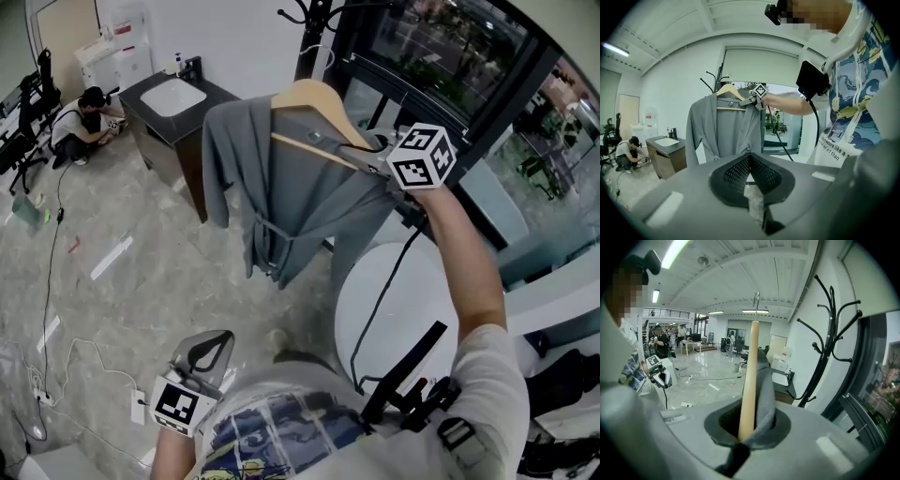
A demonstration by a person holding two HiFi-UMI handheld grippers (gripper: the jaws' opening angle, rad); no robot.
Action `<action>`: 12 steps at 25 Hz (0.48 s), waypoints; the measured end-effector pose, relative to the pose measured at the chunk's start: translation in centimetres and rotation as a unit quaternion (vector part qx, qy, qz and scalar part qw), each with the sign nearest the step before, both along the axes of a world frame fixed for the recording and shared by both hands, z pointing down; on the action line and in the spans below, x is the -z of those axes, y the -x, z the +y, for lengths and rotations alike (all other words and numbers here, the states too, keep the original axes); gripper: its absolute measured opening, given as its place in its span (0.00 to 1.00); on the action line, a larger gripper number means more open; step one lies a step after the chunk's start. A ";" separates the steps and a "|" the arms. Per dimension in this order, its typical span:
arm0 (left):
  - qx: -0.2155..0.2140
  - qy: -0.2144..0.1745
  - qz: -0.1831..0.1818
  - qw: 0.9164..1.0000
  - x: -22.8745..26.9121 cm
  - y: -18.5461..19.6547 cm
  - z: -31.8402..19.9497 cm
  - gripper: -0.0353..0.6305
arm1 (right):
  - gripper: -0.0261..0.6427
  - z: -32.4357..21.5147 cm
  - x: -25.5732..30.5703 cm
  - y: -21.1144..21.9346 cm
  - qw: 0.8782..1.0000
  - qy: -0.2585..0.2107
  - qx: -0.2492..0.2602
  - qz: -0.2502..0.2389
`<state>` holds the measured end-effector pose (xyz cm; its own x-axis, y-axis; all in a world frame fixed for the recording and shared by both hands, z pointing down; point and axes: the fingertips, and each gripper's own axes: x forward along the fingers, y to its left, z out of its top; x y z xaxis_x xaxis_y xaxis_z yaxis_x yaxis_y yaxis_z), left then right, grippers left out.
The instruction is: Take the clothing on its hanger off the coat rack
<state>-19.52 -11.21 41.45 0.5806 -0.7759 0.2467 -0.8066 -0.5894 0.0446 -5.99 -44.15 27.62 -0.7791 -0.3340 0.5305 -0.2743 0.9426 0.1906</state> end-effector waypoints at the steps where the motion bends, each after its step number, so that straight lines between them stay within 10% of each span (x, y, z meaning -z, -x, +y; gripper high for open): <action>1: -0.003 -0.001 -0.001 1.000 0.0 0.0 0.6 0.06 | 0.05 1.3 0.1 0.0 1.000 -0.001 0.002 0.000; 12: -0.026 0.001 0.005 1.000 -0.3 -0.6 7.2 0.06 | 0.05 15.0 -0.6 0.5 0.999 -0.009 0.032 -0.010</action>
<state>-18.93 -4.03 41.79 0.6229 -0.7440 0.2420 -0.7741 -0.6308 0.0533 -6.47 -29.10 28.24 -0.8095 -0.2930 0.5087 -0.2183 0.9547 0.2025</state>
